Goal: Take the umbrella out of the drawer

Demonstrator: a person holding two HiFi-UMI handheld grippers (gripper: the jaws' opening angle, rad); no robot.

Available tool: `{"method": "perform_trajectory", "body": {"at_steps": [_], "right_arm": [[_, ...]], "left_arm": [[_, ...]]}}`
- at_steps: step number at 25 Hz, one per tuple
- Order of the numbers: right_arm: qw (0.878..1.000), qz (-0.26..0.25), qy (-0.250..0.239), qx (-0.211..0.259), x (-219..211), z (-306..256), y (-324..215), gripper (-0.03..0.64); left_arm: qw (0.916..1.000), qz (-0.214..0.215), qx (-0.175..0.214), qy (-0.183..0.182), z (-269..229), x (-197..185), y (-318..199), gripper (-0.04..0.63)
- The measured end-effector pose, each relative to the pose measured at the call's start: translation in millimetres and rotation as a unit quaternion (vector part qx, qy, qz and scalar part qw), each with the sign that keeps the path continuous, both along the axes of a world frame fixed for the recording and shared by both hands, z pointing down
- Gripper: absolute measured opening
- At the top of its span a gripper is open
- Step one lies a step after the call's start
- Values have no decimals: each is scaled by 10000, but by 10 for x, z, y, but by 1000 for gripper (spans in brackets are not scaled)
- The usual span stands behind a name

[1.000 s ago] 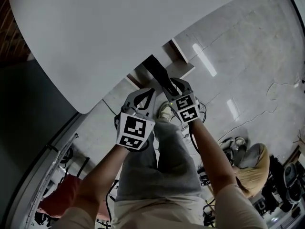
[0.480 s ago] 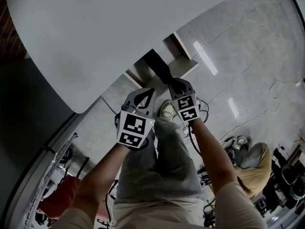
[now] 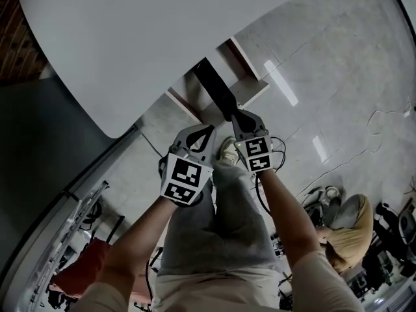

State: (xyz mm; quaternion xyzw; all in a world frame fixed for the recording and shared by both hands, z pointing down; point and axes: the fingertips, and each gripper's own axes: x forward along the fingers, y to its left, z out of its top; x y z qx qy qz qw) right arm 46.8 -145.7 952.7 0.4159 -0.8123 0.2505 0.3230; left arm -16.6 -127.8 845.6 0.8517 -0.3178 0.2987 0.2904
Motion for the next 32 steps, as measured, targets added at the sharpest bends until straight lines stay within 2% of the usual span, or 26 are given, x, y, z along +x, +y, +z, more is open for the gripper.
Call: {"method": "perform_trajectory", "body": {"at_steps": [6, 10, 18, 22, 28, 32], "right_arm": [[9980, 381, 174, -467, 225, -201, 151, 21], [9971, 551, 251, -455, 354, -505, 287, 21], [9954, 895, 303, -151, 477, -1640, 410, 21], [9923, 1207, 216, 155, 606, -2338, 356, 21], [9809, 1846, -200, 572, 870, -3464, 350, 21], [9726, 2089, -383, 946, 949, -4169, 331, 21]], "left_arm": [[9999, 41, 105, -43, -322, -71, 32, 8], [9998, 50, 200, -78, -594, -96, 58, 8], [9988, 179, 438, -132, -1369, -127, 129, 8], [9972, 257, 701, -98, -1880, -65, 88, 8], [9941, 245, 1048, 151, -2744, 89, 77, 8], [9910, 224, 1287, 293, -3270, 161, 65, 8]]}}
